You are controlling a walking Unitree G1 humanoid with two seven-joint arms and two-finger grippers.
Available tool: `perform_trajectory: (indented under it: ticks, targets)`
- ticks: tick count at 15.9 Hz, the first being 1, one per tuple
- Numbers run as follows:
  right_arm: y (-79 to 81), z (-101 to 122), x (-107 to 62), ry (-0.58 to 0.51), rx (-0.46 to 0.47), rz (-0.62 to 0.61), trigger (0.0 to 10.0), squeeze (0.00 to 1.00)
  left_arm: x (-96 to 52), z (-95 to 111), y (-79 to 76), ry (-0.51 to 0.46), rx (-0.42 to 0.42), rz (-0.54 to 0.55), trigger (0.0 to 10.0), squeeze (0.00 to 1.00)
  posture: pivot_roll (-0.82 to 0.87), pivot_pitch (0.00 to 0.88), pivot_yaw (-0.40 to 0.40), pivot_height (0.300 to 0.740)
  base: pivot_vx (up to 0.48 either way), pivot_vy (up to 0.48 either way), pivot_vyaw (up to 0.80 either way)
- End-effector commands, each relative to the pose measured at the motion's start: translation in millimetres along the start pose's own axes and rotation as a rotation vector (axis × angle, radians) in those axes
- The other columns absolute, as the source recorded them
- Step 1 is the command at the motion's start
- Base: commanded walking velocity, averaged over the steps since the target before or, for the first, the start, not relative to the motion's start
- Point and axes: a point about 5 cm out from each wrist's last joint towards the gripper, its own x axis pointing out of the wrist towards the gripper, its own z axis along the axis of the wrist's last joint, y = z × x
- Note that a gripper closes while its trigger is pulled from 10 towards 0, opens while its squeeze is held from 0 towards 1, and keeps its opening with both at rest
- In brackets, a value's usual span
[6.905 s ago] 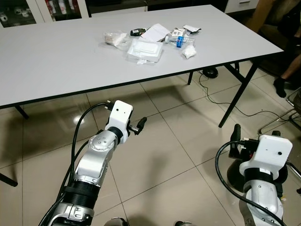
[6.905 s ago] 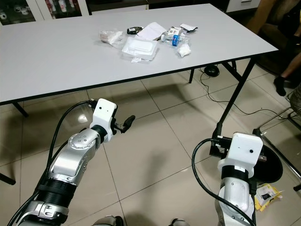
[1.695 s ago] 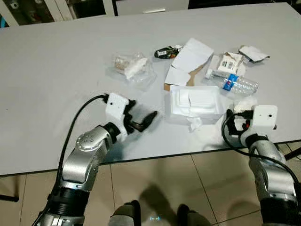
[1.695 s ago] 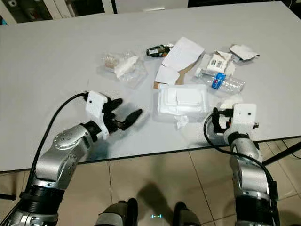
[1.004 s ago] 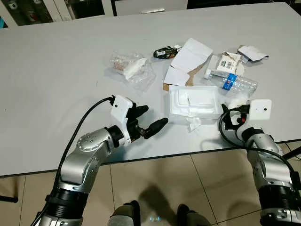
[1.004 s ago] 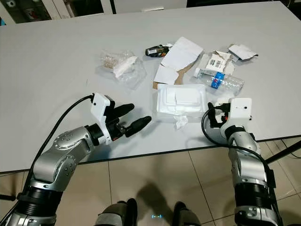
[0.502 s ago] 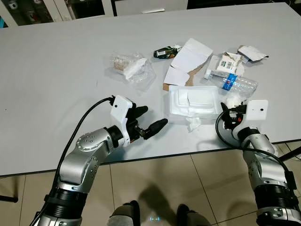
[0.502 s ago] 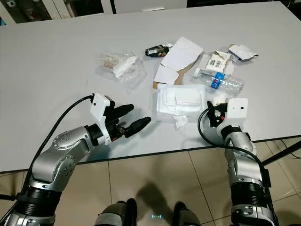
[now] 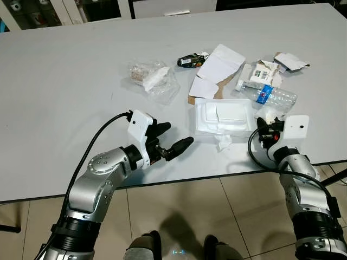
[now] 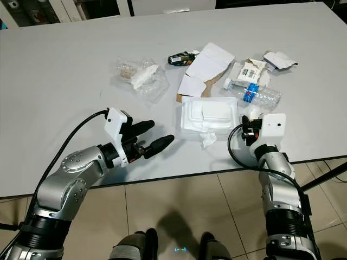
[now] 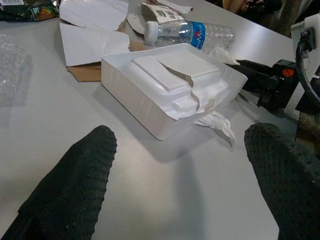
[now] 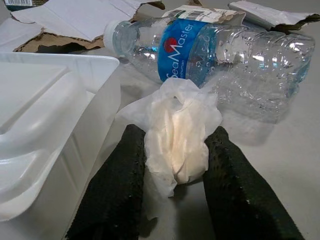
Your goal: Picking trash to rubbish bin
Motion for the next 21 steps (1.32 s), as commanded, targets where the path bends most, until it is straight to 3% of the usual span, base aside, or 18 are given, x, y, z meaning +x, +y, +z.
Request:
perform_trajectory:
  ticks: [1, 4, 11, 15, 16, 17, 18, 21]
  targets:
    - [0.4, -21, -5.9, 0.089, 0.021, -0.005, 0.0, 0.00, -1.6, 0, -3.4, -0.001, 0.001, -0.017, 10.0, 0.00, 0.25, 0.218, 0.051, 0.740, 0.000, 0.000, 0.00]
    - [-0.2, -10, -6.2, 0.035, -0.017, -0.044, 0.0, 0.00, -1.2, 0, -3.5, -0.003, 0.002, -0.016, 10.0, 0.00, 0.25, 0.213, 0.054, 0.740, 0.000, 0.000, 0.00]
    - [11.9, 42, -12.8, -0.216, -0.094, -0.130, 0.0, 0.00, 1.9, 0, -2.7, -0.008, 0.000, -0.005, 10.0, 0.00, 0.24, 0.205, 0.049, 0.740, 0.000, 0.000, 0.00]
    - [21.9, 58, -41.6, -0.287, -0.116, -0.190, 0.3, 0.00, 6.7, -1, 6.0, -0.003, 0.022, 0.097, 10.0, 0.00, 0.23, 0.197, 0.039, 0.740, 0.000, 0.000, 0.00]
    - [23.3, 59, -47.3, -0.287, -0.117, -0.198, 3.7, 0.00, 7.9, -1, 6.4, -0.010, 0.022, 0.106, 10.0, 0.00, 0.23, 0.193, 0.033, 0.740, 0.000, 0.000, 0.00]
    - [25.7, 58, -54.4, -0.285, -0.120, -0.208, 5.0, 0.00, 9.6, 0, 6.8, -0.019, 0.019, 0.115, 10.0, 0.00, 0.23, 0.193, 0.033, 0.740, 0.000, 0.000, 0.00]
    - [30.0, 56, -61.9, -0.270, -0.120, -0.220, 10.0, 0.00, 12.8, 1, 6.9, -0.028, 0.014, 0.125, 10.0, 0.00, 0.21, 0.187, 0.026, 0.740, 0.000, 0.000, 0.00]
    - [36.5, 53, -73.3, -0.228, -0.091, -0.267, 10.0, 0.00, 20.8, 0, 5.5, -0.041, 0.008, 0.134, 10.0, 0.00, 0.19, 0.173, 0.021, 0.740, 0.000, 0.000, -0.25]
